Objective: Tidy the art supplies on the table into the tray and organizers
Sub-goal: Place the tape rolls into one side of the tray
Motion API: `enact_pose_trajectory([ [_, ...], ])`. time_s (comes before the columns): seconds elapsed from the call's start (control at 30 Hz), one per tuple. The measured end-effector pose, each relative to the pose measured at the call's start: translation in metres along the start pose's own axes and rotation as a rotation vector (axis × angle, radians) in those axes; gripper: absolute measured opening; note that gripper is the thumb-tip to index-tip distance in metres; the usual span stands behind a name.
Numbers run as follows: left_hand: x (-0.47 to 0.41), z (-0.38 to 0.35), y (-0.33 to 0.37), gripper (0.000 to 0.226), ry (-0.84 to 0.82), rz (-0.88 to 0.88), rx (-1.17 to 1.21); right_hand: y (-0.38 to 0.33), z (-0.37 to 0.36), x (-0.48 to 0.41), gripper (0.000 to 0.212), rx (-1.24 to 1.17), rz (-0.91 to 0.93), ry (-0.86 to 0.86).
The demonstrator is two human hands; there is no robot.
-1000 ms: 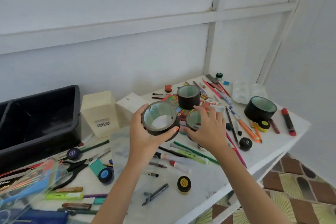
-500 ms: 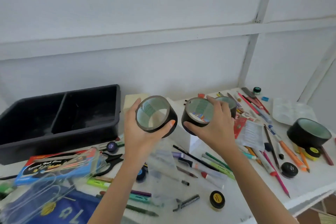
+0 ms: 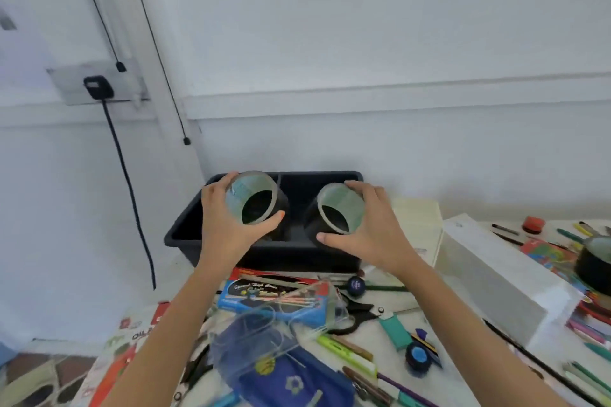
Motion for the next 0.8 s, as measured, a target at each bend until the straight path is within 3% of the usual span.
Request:
enact_pose_trajectory([
  [0.17,-0.037,0.042,-0.059,0.089,-0.037,-0.034,-0.237,-0.029,-0.057,-0.061,0.092,-0.017,0.076,-0.078],
  [0.4,-0.084,0.04,-0.136,0.102,-0.207,0.002,-0.344,-0.041,-0.112,-0.127,0.089,-0.007,0.11,-0.132],
  [0.8,-0.144,-0.01,-0.214,0.107,-0.42,0.02,-0.456,-0.011,-0.19,-0.214,0.095,0.571,0.027,-0.373],
])
Point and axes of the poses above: each hand's wrist, its own x-axis away from the middle knuckle, its own z-axis out of the back of the hand, y = z × x, the point moved 8 cm from there along -x, towards the middle knuckle, and after that the axes turned 10 degrees about -y, right-handed, at the moved point
